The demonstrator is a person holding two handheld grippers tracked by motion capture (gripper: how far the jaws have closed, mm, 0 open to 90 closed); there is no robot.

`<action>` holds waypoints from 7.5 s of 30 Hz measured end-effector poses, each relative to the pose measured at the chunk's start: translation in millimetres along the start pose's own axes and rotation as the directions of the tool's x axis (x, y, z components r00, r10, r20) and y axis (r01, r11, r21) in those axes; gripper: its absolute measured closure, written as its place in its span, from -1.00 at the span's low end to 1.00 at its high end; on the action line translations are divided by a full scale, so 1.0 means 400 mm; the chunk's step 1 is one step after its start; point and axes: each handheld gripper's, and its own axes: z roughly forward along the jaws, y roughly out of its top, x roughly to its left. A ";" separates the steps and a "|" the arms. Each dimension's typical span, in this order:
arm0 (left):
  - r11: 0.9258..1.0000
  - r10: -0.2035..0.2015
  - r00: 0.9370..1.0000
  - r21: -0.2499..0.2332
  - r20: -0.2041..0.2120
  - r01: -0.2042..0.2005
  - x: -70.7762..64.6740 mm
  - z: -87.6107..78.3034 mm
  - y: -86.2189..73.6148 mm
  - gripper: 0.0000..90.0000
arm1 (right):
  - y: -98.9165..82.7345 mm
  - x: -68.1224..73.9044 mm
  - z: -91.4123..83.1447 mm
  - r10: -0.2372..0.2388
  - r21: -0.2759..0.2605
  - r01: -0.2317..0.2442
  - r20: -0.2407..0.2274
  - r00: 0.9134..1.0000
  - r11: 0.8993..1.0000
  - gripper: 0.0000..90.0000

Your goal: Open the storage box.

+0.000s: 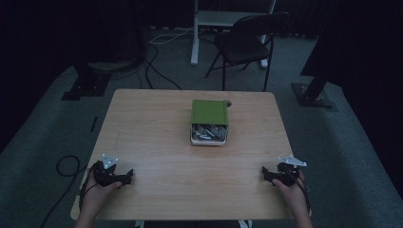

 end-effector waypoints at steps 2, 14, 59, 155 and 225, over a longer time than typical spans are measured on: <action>1.000 0.023 1.000 -0.004 0.000 -0.023 -0.006 0.002 0.005 -0.94 | 0.000 0.000 0.000 0.000 0.000 0.000 0.000 1.000 1.000 -0.74; 0.993 0.119 0.993 -0.028 0.013 -0.118 -0.070 0.016 0.042 -0.94 | 0.000 0.000 0.000 0.000 0.000 0.000 0.000 1.000 1.000 -0.74; 0.845 0.530 0.845 -0.125 0.071 -0.520 -0.370 0.074 0.191 -0.94 | 0.000 0.000 0.000 0.000 0.000 0.000 0.000 1.000 1.000 -0.74; 0.301 0.881 0.318 -0.103 -0.350 -0.948 -0.610 0.200 0.290 0.55 | 0.000 0.000 0.000 0.003 0.000 -0.003 0.001 1.000 1.000 -0.74; 0.277 0.903 0.291 -0.091 -0.316 -0.957 -0.645 0.080 0.177 0.57 | 0.000 0.000 0.000 0.002 -0.001 -0.002 0.001 1.000 1.000 -0.74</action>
